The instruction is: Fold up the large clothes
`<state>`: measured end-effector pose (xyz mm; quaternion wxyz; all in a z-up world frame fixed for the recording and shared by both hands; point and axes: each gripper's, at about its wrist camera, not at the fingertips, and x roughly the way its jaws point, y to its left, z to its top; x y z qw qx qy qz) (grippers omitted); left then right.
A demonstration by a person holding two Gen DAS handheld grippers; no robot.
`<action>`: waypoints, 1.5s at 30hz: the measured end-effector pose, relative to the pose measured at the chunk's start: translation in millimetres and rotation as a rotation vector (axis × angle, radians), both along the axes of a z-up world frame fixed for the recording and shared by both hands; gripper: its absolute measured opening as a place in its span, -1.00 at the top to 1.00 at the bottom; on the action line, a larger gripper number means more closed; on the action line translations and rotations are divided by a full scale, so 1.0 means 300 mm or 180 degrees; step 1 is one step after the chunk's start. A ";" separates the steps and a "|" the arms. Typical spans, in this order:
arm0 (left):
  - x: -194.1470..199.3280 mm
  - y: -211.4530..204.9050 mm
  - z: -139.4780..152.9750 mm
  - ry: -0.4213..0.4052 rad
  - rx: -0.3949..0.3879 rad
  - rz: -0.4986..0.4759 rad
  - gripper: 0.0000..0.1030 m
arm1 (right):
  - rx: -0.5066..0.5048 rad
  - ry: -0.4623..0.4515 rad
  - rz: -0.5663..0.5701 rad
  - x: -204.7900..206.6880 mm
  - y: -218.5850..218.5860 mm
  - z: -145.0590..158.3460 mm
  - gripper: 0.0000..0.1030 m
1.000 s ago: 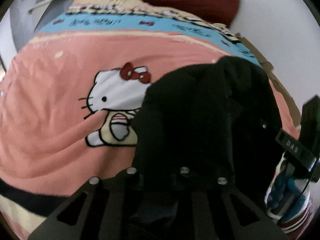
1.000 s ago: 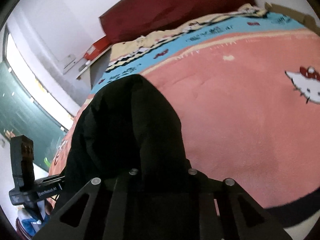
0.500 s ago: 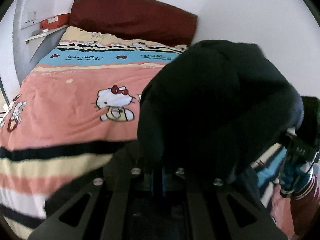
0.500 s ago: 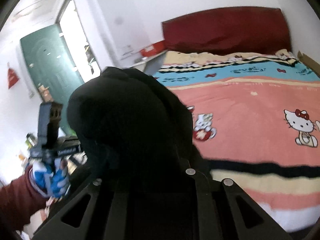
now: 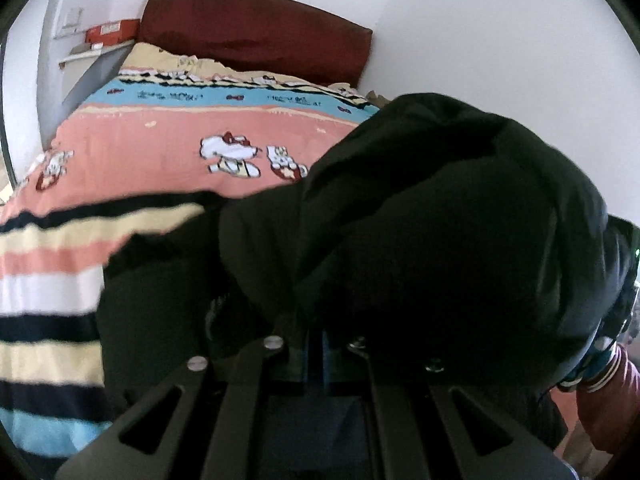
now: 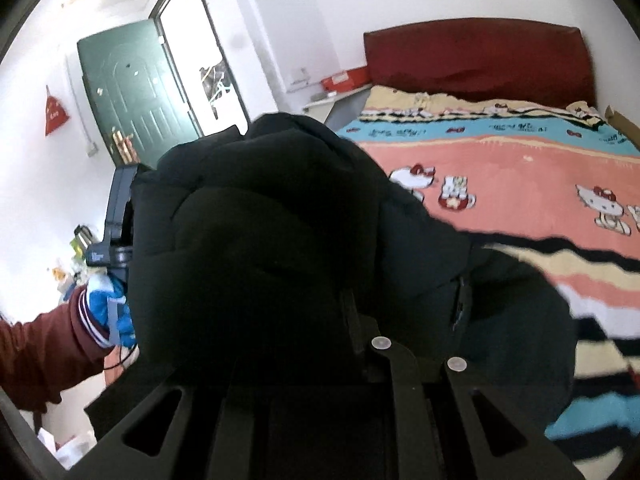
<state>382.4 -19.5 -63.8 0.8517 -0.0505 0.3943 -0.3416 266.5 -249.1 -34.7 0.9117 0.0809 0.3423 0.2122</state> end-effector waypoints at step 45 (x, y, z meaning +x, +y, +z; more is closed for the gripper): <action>-0.204 -0.033 -0.104 0.0303 0.0400 0.0282 0.90 | -0.0542 0.0157 0.0222 -0.181 -0.078 -0.180 -0.37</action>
